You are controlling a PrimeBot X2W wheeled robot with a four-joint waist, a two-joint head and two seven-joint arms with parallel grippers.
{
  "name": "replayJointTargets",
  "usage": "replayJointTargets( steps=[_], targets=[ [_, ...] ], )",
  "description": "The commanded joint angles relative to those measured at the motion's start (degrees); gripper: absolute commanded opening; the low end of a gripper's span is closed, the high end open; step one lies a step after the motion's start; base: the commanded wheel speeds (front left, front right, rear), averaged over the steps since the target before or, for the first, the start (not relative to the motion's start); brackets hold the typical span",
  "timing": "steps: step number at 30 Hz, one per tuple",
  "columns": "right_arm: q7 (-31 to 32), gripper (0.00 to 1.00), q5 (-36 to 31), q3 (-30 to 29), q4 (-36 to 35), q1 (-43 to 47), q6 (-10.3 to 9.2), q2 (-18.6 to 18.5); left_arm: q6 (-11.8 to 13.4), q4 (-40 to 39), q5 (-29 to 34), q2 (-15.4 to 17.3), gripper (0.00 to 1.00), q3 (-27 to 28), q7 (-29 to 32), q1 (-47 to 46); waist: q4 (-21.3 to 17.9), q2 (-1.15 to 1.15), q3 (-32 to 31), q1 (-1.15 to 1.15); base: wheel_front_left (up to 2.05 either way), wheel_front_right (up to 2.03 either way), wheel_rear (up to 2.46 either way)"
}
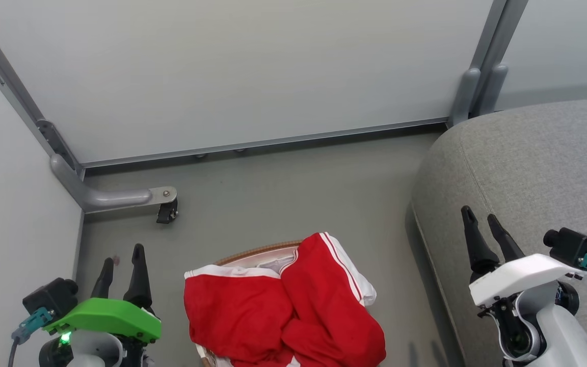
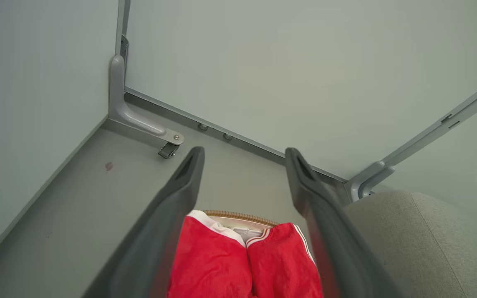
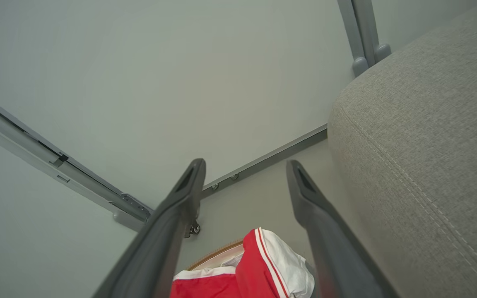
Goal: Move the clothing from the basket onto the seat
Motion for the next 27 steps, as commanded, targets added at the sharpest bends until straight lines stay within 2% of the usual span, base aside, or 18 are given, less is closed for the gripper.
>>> replayJointTargets(
  steps=[1,11,27],
  targets=[
    [-0.64,1.0,-2.06,0.04,-0.61,-1.66,0.03,-0.25,0.37,-0.21,1.87,0.39,1.0,-0.22,-0.54,-1.7,-0.01,0.0,0.02,0.0,0.0,0.0,0.0],
    [-2.28,1.0,-10.4,-1.03,-1.01,-0.7,0.03,1.89,1.18,0.5,8.21,-0.32,1.0,-0.98,-2.2,-1.43,-0.05,0.0,0.09,0.0,0.0,0.0,0.0],
    [-4.51,1.0,-20.99,-0.5,0.47,0.84,0.03,2.92,1.84,1.62,17.24,-1.1,1.0,-1.28,-4.4,-0.12,-0.17,0.0,0.02,0.0,0.0,0.0,0.0]
  ],
)
